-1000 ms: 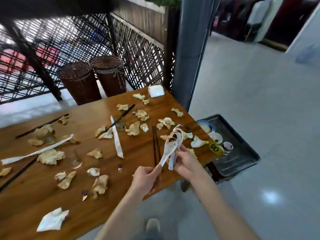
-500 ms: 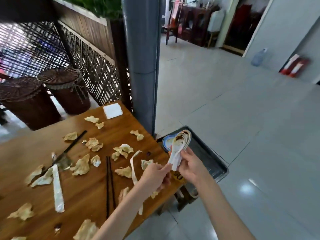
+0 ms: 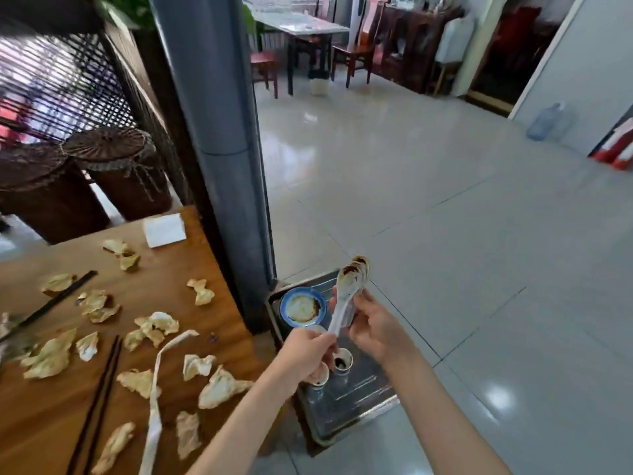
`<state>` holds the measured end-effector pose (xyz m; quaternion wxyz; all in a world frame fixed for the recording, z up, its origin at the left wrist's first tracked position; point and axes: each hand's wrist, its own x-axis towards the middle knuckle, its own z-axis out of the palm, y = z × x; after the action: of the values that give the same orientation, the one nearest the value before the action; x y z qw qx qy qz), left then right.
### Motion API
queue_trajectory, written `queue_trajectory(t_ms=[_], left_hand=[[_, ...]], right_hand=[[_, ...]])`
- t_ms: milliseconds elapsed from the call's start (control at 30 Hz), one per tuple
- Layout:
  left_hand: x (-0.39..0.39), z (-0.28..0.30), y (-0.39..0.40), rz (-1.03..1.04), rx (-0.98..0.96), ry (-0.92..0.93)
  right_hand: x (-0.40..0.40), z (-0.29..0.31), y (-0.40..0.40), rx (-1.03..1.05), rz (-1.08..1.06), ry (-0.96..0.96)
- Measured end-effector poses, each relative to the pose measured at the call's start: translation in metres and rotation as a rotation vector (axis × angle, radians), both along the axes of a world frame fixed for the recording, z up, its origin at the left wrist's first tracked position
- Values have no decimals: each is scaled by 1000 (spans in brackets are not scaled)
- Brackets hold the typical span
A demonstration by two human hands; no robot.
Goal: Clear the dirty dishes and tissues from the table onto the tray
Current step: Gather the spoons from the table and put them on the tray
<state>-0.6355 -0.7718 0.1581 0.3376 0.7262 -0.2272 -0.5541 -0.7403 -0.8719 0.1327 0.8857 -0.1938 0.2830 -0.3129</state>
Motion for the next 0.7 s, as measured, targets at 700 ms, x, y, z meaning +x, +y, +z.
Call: queue_trajectory(t_ms=[700], left_hand=[[-23, -51, -108, 245, -6, 81]], right_hand=[[6, -41, -146, -21, 177, 339]])
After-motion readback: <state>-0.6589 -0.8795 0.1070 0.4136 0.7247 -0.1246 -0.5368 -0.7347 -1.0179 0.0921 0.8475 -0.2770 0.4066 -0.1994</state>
